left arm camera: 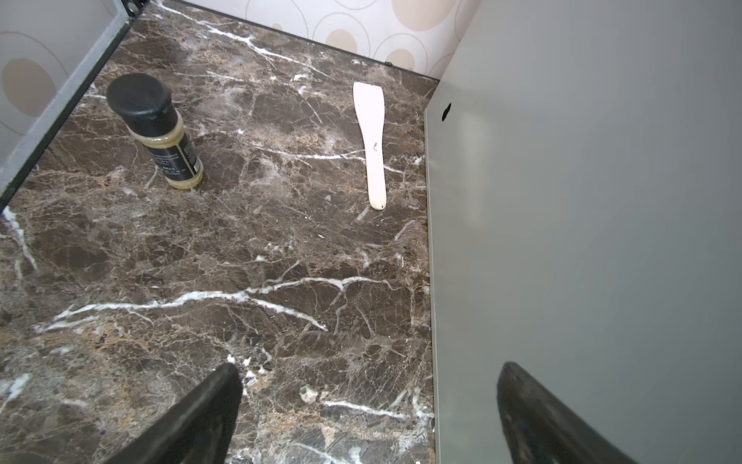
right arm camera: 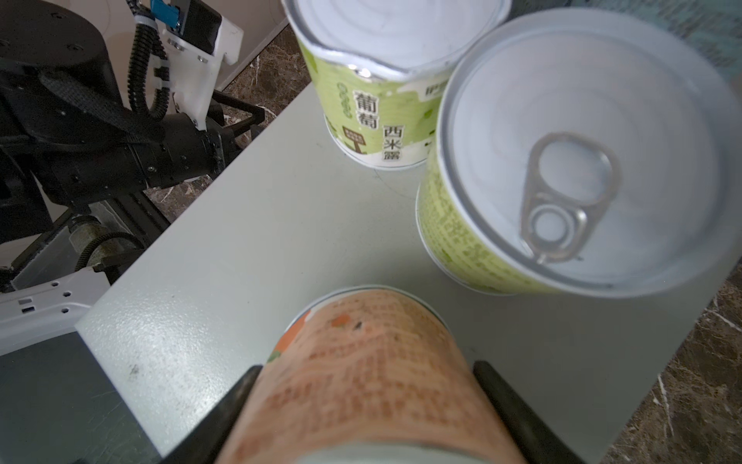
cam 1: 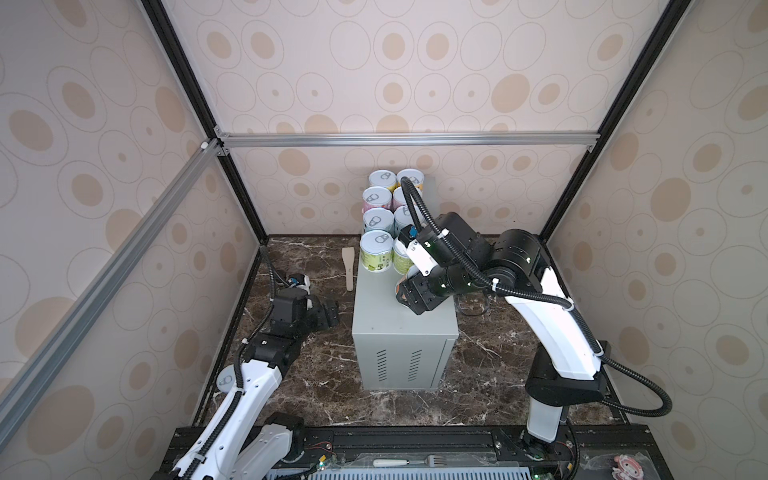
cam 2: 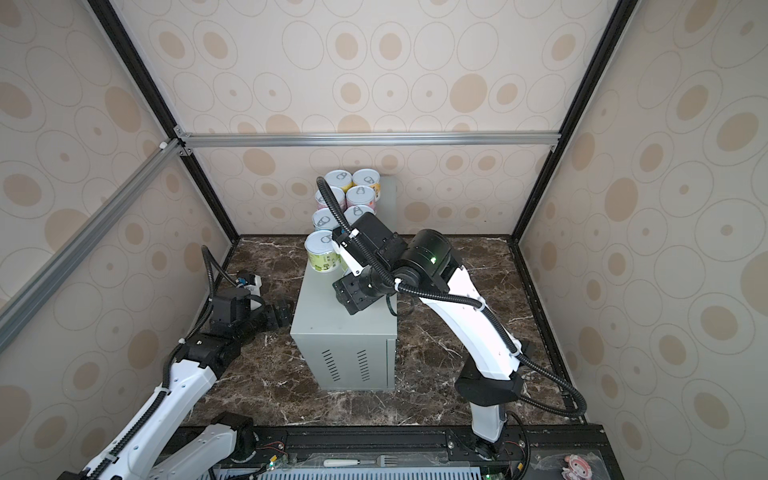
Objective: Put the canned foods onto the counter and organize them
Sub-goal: 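Lower the orange-labelled can before the green cans and open the right gripper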
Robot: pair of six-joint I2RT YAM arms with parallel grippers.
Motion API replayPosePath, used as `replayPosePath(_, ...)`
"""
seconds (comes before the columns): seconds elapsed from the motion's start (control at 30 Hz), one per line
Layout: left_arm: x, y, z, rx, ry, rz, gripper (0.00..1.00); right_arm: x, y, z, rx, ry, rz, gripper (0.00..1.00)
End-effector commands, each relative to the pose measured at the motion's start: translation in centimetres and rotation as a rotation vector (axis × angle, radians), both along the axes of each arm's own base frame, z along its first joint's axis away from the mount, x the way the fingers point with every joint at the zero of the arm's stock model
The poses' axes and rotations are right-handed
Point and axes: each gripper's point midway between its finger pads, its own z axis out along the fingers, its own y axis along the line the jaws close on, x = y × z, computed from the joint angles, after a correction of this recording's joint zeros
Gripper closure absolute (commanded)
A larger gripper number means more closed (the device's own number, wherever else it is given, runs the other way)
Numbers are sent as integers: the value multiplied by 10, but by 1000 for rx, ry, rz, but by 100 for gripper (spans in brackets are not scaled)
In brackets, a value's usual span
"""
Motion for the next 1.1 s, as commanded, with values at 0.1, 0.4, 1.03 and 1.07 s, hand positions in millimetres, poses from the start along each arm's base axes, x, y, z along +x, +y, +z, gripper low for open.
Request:
replayPosePath(0.1, 1, 0, 10, 8, -35, -4, 1, -4, 6, -14, -43, 31, 26, 20)
replayPosePath(0.4, -2, 4, 14, 17, -41, 7, 1, -4, 7, -11, -41, 9, 38, 7)
replayPosePath(1.03, -13, 11, 23, 14, -41, 45, 1, 0, 3, 2, -8, -47, 27, 8)
replayPosePath(1.07, -13, 12, 23, 10, -38, 51, 1, -1, 3, 4, -3, -50, 29, 7)
